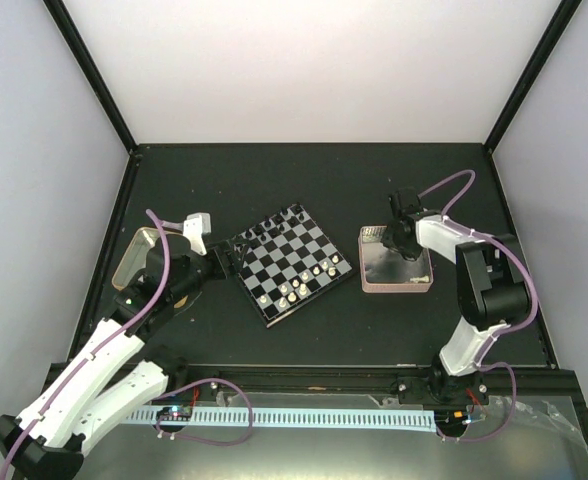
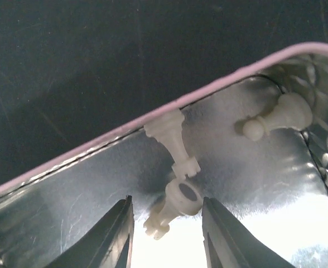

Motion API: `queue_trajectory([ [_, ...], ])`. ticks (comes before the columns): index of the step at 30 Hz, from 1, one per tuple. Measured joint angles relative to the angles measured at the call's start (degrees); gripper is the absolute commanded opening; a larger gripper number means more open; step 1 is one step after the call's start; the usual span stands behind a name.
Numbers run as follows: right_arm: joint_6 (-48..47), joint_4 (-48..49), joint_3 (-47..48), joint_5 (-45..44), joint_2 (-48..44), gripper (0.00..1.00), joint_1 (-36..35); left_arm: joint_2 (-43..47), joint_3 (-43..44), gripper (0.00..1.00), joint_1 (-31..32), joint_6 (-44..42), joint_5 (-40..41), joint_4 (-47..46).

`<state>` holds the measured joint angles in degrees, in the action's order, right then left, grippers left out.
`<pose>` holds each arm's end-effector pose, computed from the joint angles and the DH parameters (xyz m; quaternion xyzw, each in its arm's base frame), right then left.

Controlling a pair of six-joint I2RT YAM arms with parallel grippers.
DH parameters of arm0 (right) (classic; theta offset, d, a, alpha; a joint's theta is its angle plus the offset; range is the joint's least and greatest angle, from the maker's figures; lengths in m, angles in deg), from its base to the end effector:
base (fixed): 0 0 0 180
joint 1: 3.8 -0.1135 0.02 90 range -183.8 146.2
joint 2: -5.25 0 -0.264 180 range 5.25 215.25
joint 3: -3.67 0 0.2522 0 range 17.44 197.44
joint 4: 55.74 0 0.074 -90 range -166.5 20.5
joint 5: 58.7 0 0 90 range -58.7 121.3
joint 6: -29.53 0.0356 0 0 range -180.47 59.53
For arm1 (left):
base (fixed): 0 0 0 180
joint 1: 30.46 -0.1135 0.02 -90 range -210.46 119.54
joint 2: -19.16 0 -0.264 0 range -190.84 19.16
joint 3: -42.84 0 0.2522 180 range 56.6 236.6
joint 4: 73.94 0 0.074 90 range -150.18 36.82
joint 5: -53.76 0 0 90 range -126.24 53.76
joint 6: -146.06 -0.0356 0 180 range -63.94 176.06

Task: Set up the chess pieces on the board
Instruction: Pick up the chess piece from the storage box.

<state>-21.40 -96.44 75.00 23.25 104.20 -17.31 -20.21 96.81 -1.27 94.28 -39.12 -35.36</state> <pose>0.3171 0.0711 0.1558 0.2296 0.9525 0.0213 0.1987 0.1389 -0.0796 0.3000 -0.0523 0.8368 -0.3197 0.4414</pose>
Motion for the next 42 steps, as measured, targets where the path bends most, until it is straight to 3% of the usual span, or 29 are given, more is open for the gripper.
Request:
queue_trajectory([
  [5, 2.01, 0.00, 0.92, -1.03, 1.79, 0.29, 0.07, 0.00, 0.00, 0.79, 0.00, 0.00, 0.02, 0.00],
  [18, 2.99, -0.87, 2.25, -3.82, 3.63, 0.26, 0.09, -0.02, -0.33, 0.79, 0.00, 0.00, -0.02, -0.04],
  [23, 2.05, -1.40, 2.78, -3.87, 4.02, 0.13, 0.11, -0.02, -0.35, 0.79, 0.00, 0.00, -0.04, -0.04],
  [30, 1.05, 0.13, 2.19, -2.95, 3.58, 0.10, 0.11, -0.33, -0.35, 0.79, 0.00, 0.00, -0.39, -0.04],
  [35, 0.87, 1.42, -0.11, 0.61, 0.46, 0.10, 0.11, -1.22, -0.35, 0.79, 0.00, 0.02, -1.95, -0.33],
  [42, 3.56, 4.90, -6.40, 9.60, -10.60, 0.08, 0.11, -4.28, -0.66, 0.79, 0.00, 0.09, -7.56, -3.43],
])
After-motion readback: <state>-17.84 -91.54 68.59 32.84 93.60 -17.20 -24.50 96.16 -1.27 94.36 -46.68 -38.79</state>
